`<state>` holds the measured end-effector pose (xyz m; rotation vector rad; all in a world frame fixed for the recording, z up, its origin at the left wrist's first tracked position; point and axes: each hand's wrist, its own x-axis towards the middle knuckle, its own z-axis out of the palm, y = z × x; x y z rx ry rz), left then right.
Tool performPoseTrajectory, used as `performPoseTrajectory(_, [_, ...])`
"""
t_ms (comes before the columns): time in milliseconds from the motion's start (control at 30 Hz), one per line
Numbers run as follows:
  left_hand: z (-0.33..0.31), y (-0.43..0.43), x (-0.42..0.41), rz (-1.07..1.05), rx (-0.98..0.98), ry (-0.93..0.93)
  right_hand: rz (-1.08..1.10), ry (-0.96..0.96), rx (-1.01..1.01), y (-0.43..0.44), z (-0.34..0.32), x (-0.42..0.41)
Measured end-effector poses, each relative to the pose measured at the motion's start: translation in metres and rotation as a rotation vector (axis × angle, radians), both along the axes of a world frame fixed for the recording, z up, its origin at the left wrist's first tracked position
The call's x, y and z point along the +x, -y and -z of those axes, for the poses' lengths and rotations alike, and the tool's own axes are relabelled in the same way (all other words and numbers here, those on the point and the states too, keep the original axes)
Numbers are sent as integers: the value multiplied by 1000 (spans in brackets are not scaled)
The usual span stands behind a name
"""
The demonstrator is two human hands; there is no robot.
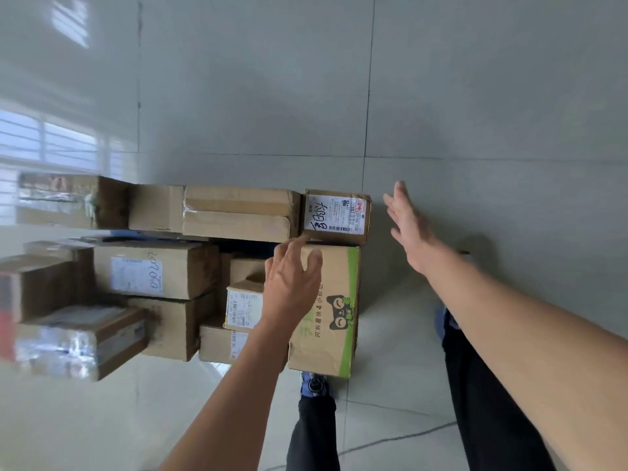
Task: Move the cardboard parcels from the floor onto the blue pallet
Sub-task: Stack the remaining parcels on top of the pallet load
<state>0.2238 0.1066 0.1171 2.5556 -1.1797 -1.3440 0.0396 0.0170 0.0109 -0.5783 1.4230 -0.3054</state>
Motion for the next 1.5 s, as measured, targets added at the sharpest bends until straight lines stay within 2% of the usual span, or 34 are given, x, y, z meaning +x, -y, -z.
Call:
performPoseTrajectory(200, [-15, 38, -35, -326, -22, 4, -258, 28, 7, 60, -13, -20])
performPoseTrajectory(367, [-21, 60, -46, -414, -33, 7, -461, 63, -7, 86, -22, -10])
performPoseTrajectory(667, [-10, 73, -9, -634, -106, 31, -729, 37, 15, 112, -10, 33])
performPoseTrajectory(933, [20, 68, 24, -759, -128, 81, -869, -13, 43, 120, 25, 78])
performPoseTrajectory(1167, [44, 69, 37, -832, -101, 115, -982, -33, 153, 130, 57, 105])
performPoseTrajectory(1367, [53, 78, 31, -902, -44, 185, -1112, 33, 246, 139, 71, 111])
performPoseTrajectory(1500, [54, 84, 29, -951, -37, 209, -1087, 111, 320, 139, 73, 112])
